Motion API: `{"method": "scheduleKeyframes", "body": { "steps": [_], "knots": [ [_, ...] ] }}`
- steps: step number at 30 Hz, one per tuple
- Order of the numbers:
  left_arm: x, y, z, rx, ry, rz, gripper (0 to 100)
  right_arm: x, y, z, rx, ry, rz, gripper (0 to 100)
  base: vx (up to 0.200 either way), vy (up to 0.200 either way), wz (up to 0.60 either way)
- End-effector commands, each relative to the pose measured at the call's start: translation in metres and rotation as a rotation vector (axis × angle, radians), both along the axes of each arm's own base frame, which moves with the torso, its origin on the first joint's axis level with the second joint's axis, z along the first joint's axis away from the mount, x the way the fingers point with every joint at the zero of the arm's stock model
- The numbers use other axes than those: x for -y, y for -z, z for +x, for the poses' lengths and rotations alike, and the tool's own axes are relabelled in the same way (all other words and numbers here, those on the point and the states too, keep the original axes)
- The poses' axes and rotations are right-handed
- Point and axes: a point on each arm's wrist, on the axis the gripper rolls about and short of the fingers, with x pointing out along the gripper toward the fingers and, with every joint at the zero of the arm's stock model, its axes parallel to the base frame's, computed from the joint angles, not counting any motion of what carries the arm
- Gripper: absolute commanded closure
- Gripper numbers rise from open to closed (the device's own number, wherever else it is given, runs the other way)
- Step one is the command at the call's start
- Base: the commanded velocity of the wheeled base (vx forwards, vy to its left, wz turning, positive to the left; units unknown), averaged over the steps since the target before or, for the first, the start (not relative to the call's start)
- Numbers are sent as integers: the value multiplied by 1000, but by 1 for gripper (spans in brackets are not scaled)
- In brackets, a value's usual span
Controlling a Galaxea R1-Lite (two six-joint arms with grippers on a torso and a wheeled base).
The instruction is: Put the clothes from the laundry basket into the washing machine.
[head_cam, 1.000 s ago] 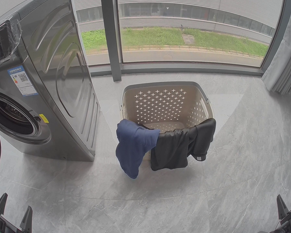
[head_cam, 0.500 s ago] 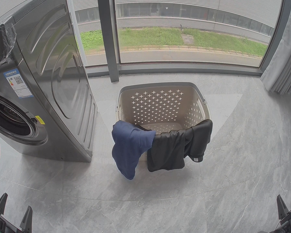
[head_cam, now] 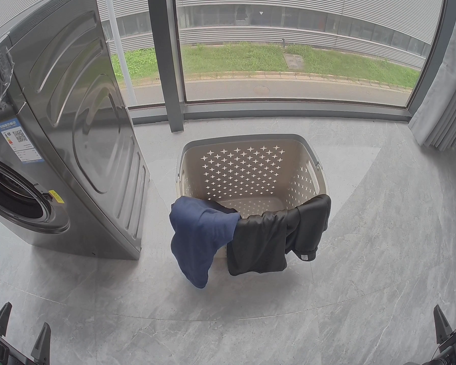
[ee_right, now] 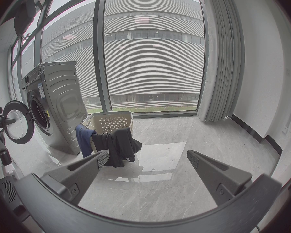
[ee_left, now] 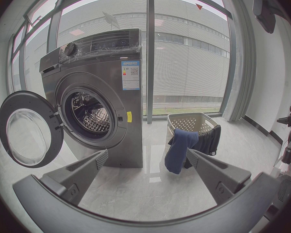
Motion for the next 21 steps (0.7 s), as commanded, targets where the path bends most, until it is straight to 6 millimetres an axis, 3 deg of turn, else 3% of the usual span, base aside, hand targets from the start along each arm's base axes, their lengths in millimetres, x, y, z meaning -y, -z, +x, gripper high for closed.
{"method": "scheduleKeyframes", "body": {
  "steps": [1, 7, 16, 21],
  "knots": [
    [0, 5, 0, 0, 1, 0, 0, 0, 4, 0, 1, 1, 0, 0, 200, 0, 0],
    [0, 5, 0, 0, -1, -2, 0, 0, 4, 0, 1, -1, 0, 0, 0, 0, 0],
    [0, 5, 0, 0, -1, -2, 0, 0, 4, 0, 3, -2, 0, 0, 0, -200, 0],
    [0, 5, 0, 0, -1, 1, 0, 0, 4, 0, 1, -1, 0, 0, 0, 0, 0]
  ]
}}
